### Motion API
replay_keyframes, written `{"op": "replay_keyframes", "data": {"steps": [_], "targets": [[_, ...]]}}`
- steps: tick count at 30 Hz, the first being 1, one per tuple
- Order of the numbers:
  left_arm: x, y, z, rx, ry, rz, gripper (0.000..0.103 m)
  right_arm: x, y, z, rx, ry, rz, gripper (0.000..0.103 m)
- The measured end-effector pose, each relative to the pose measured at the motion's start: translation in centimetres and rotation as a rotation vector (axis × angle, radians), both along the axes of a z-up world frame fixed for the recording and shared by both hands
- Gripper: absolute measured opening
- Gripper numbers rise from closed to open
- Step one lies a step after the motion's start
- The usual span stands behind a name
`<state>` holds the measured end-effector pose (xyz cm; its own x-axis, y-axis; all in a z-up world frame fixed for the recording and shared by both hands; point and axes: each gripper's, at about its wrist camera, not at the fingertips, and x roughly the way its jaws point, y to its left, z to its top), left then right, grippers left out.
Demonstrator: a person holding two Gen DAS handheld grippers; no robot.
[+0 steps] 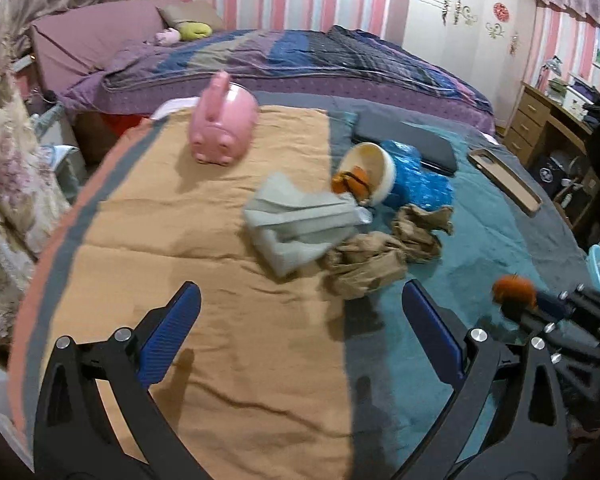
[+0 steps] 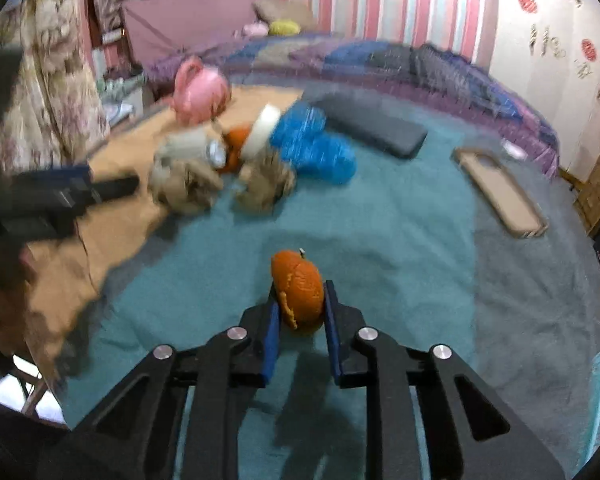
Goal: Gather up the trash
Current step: 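Close the right tool on the orange bun while the left tool approaches the tan cloth pouch, then grasp the tan cloth pouch with the left tool and lift it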
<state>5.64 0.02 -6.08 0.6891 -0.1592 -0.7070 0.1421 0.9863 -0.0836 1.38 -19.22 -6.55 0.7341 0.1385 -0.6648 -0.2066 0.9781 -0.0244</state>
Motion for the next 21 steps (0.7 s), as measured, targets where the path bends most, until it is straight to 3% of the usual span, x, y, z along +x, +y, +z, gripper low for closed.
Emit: {"op": "replay_keyframes", "data": {"steps": [4,7,10,14,21], "targets": [[1.0,-1.6,-0.8,-0.022,0.009,-0.029,0.097,-0.1,-1.3,1.1,0.038,-0.051,-0.036,0.020],[1.6,-3.0,-1.4,0.027,0.014,-0.048,0.093,0.1,-2.2,1.7,0.078,-0.065,-0.050,0.021],[2.6,-3.6,-2.5,0.062,0.051,-0.046,0.073,0.0,-2.6,2.8,0.084,-0.087,-0.039,0.021],[2.8,-3.9,-2.7,0.067,0.064,-0.066,0.039,0.1,-2.9,3.5,0.087,-0.099,-0.019,0.021],[-0.2,-3.4,1.9,0.053,-0.057,-0.056,0.039,-1.1,-3.3,4.8,0.113,-0.138,-0.011,0.021]]}}
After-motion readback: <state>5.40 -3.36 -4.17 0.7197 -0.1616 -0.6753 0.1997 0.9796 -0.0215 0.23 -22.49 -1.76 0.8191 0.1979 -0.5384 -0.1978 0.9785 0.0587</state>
